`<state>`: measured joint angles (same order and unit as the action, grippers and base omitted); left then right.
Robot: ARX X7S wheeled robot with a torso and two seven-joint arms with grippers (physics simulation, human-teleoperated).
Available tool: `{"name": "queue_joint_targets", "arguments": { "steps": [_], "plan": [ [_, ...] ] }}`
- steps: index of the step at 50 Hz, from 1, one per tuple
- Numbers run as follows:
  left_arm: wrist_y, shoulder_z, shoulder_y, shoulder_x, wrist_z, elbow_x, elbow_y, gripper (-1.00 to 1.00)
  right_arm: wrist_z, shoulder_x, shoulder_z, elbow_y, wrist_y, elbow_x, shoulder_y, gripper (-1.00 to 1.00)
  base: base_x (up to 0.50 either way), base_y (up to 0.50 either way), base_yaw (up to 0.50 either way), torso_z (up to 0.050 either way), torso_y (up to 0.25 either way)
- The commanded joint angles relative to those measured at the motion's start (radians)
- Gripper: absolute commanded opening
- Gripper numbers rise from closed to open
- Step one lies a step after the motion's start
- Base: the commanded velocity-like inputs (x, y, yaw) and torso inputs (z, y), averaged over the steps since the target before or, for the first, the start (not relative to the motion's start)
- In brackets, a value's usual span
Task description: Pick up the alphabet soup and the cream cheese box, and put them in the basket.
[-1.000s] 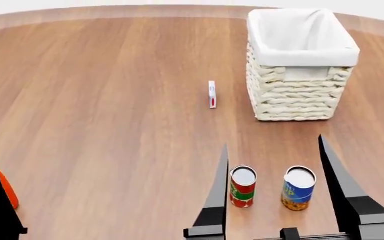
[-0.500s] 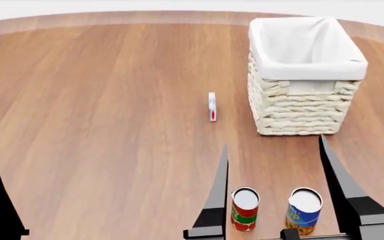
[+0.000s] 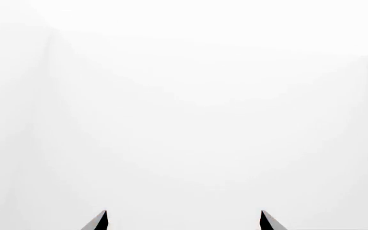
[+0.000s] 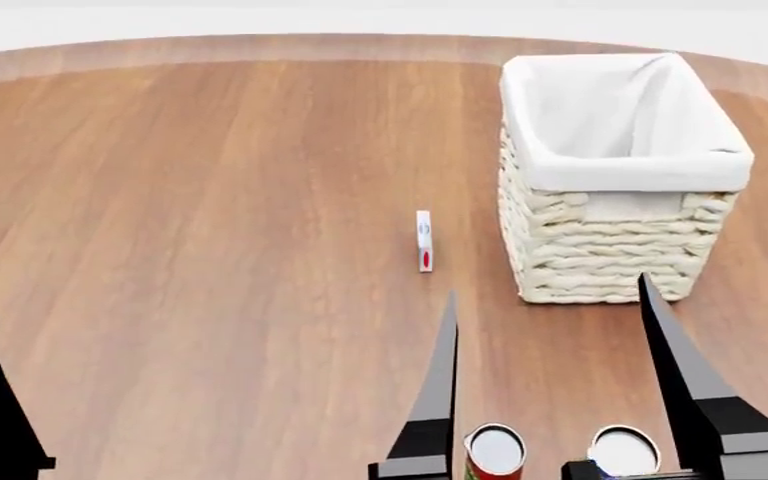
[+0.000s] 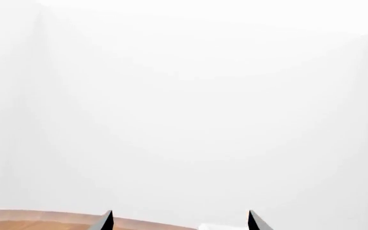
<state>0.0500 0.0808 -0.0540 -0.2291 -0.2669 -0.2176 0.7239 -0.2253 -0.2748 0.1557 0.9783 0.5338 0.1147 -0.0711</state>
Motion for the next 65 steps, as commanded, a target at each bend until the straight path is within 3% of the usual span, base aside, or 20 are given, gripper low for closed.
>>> {"name": "queue_joint_targets", "arguments": {
  "steps": [1,65],
  "plan": [
    [-0.003,0.004,0.001,-0.007,-0.004,-0.01,-0.005,1.0,-0.008,-0.007,0.003,-0.001,-0.001,0.009,-0.003,1.0,0.18,0.0,0.0,0.0,0.0],
    [-0.015,0.028,0.007,-0.039,-0.038,-0.011,-0.016,1.0,-0.058,-0.05,0.012,-0.012,-0.024,0.026,0.004,1.0,0.18,0.0,0.0,0.0,0.0]
  ]
}}
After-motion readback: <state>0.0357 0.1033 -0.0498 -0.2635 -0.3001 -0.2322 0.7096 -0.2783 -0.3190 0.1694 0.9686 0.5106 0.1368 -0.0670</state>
